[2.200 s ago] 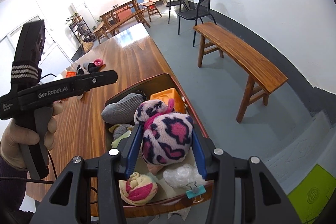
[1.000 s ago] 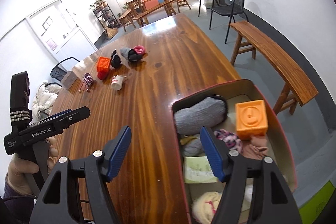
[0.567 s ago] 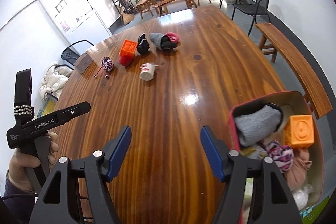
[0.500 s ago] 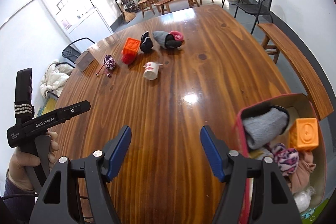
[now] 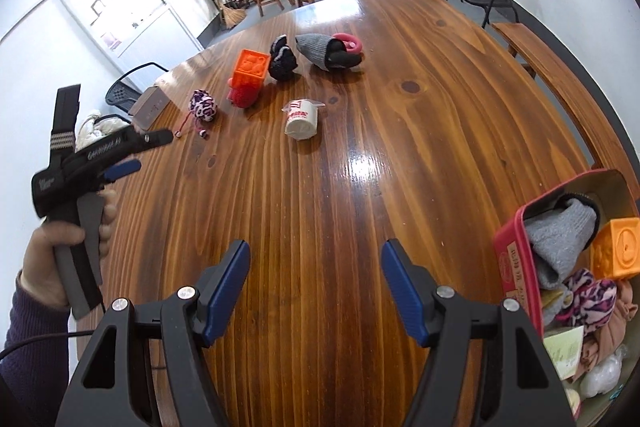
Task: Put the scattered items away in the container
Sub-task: 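Move both open grippers back over the table toward the remaining items, then grasp the second leopard plush with the left gripper while the right grasps the white tape roll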
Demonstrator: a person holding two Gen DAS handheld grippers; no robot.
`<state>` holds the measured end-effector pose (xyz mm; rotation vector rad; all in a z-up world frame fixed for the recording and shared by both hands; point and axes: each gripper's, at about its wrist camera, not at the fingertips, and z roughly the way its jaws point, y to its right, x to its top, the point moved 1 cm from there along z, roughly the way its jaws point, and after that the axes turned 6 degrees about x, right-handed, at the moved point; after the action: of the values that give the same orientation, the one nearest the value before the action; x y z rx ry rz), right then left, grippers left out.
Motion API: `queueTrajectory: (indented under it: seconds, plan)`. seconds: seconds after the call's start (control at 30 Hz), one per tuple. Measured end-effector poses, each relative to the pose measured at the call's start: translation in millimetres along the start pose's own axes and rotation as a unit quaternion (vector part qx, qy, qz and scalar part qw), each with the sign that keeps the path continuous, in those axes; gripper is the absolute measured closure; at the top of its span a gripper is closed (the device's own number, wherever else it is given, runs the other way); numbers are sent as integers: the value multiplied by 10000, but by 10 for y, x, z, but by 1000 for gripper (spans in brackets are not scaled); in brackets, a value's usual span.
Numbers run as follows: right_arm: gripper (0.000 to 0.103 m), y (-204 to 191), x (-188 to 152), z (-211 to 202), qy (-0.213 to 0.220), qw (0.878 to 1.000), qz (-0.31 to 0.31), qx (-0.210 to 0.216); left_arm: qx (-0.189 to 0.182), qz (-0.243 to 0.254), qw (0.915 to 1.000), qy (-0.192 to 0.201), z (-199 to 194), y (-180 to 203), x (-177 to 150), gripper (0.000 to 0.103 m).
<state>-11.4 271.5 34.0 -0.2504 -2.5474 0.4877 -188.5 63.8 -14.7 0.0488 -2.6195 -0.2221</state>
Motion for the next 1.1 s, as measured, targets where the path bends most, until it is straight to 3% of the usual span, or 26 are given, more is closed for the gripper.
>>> queueTrajectory:
  seconds: [0.2, 0.37, 0.63, 1.1]
  plan:
    - [31, 94, -27, 93, -71, 9991, 349, -231, 174, -97, 9998, 81, 423, -108, 548, 0]
    - [31, 166, -4, 176, -110, 9977, 575, -336, 284, -205, 9994, -2, 747, -170, 801, 0]
    - [31, 121, 134, 383, -233, 9977, 541, -335, 376, -574, 9975, -170, 1134, -298, 968, 0]
    - [31, -91, 364, 646, -252, 9990, 253, -264, 637, -337, 9973, -141, 1496, -315, 1085, 1]
